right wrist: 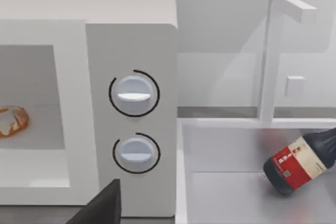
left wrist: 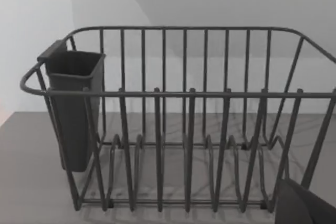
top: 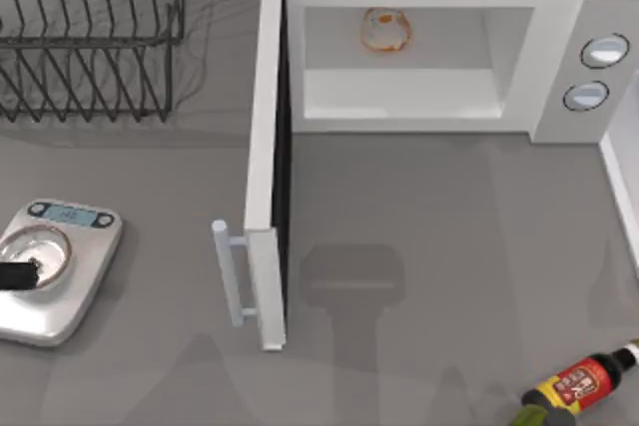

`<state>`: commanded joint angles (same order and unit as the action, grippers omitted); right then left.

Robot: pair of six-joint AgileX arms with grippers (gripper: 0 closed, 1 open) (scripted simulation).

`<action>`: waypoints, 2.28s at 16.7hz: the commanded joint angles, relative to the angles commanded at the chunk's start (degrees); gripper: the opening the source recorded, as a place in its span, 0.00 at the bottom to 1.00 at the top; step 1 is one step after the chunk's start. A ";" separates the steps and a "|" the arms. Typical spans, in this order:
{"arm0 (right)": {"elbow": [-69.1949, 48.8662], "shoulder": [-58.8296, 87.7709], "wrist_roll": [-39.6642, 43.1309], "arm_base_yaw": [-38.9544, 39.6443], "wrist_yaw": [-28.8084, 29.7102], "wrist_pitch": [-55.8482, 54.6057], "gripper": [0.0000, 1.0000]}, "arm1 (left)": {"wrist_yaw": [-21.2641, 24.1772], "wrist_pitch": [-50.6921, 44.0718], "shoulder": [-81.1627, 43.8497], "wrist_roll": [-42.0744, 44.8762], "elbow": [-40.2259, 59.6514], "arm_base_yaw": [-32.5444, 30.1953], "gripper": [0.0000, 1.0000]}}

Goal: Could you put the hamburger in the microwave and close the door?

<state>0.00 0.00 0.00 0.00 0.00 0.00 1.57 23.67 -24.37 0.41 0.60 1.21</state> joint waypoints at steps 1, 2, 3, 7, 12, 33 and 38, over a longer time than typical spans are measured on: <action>0.00 0.00 0.00 0.00 0.00 0.00 1.00 | -1.94 0.80 -1.13 0.07 0.24 -1.96 0.00; 0.00 0.00 0.00 0.00 0.00 0.00 1.00 | -3.83 1.71 -2.34 0.12 0.52 -3.84 0.00; 0.00 0.00 0.00 0.00 0.00 0.00 1.00 | -5.59 2.64 -3.54 0.14 0.86 -5.57 0.00; 0.00 0.00 0.00 0.00 0.00 0.00 1.00 | -7.91 4.17 -5.41 0.11 1.54 -7.89 0.00; 0.00 0.00 0.00 0.00 0.00 0.00 1.00 | -8.91 2.16 -7.23 -1.52 3.33 -9.47 0.00; 0.00 0.00 0.00 0.00 0.00 0.00 1.00 | -23.91 -56.18 -37.78 -24.50 44.27 -34.91 0.00; 0.00 0.00 0.00 0.00 0.00 0.00 1.00 | -23.79 -52.75 -38.36 -24.60 42.10 -34.64 0.00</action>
<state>0.00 0.00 0.00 0.00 0.00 0.00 -22.22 -29.08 -62.72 -24.18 42.70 -33.44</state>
